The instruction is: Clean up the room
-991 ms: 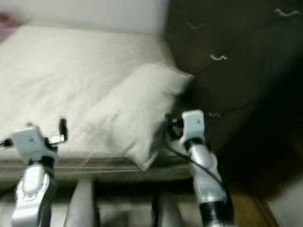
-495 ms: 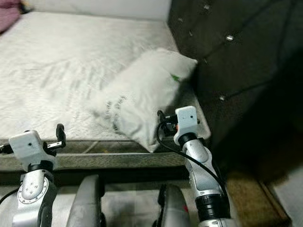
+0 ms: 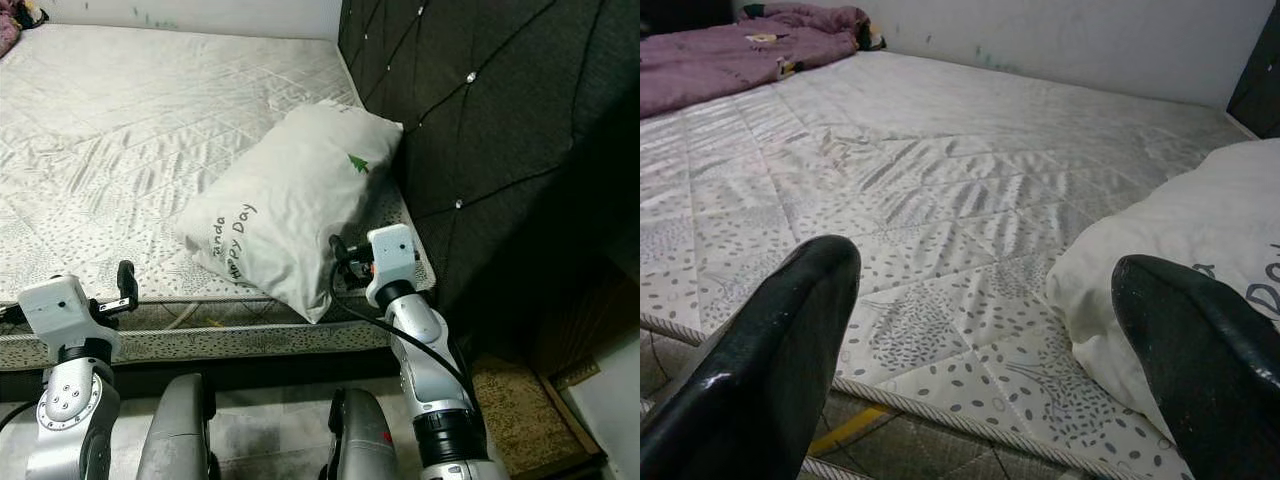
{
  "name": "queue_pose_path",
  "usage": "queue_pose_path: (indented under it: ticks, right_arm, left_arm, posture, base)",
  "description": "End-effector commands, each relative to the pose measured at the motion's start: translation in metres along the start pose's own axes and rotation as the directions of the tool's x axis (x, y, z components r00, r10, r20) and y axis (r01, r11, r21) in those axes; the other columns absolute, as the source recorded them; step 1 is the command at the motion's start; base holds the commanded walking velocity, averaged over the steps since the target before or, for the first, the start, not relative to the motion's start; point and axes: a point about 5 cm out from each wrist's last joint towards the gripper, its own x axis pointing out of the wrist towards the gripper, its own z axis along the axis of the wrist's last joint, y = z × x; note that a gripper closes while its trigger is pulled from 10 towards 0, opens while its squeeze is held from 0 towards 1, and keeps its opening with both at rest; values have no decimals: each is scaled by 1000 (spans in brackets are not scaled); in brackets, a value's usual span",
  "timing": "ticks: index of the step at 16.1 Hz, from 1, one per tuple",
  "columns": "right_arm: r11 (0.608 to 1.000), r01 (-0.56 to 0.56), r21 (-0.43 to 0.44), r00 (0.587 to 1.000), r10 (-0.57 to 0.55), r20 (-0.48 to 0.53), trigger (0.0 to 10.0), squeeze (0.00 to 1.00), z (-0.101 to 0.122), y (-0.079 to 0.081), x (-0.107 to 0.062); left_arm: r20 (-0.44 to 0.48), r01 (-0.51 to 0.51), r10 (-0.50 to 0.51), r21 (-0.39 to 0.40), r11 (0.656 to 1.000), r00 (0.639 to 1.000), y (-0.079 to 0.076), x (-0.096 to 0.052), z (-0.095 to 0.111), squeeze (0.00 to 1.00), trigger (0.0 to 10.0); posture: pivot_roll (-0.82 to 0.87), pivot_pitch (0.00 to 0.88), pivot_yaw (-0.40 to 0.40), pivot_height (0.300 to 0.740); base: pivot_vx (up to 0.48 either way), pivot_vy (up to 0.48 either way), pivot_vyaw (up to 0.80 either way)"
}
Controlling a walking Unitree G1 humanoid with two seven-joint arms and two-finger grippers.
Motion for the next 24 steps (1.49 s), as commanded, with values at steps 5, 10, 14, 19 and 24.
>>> queue_pose_path:
  ticks: [5, 10, 14, 19, 24]
  right_arm:
    - [1000, -12, -12, 1000, 12, 9, 10000, 0, 3, -2, 2]
    - [999, -35, -36, 999, 36, 18, 10000, 0, 4, 0, 2]
    - [999, -33, -29, 999, 33, 16, 10000, 0, 4, -1, 2]
    - [999, -30, -20, 999, 30, 17, 10000, 0, 4, -1, 3]
    - [999, -33, -17, 999, 34, 17, 10000, 0, 4, 0, 4]
  left_arm:
    - [5, 11, -11, -20, 1000, 1000, -5, 1, 1, 0, 10000]
    - [4, 15, -15, -25, 1000, 1000, -5, 1, 2, 0, 10000]
    - [2, 14, -14, -26, 1000, 1000, -5, 2, 2, 0, 10000]
    - [6, 20, -19, -23, 1000, 1000, -5, 2, 2, 0, 10000]
    - [-7, 24, -25, -21, 999, 1000, -6, 3, 1, 0, 10000]
  posture:
    - [41, 0, -100, 601]
    - [39, 0, -100, 601]
    - [38, 0, -99, 601]
    - [38, 0, -96, 601]
    - [36, 0, -96, 566]
  base:
    - [154, 0, 0]
    - [298, 0, 106]
    - [308, 0, 523]
    - [103, 0, 0]
    - [0, 0, 0]
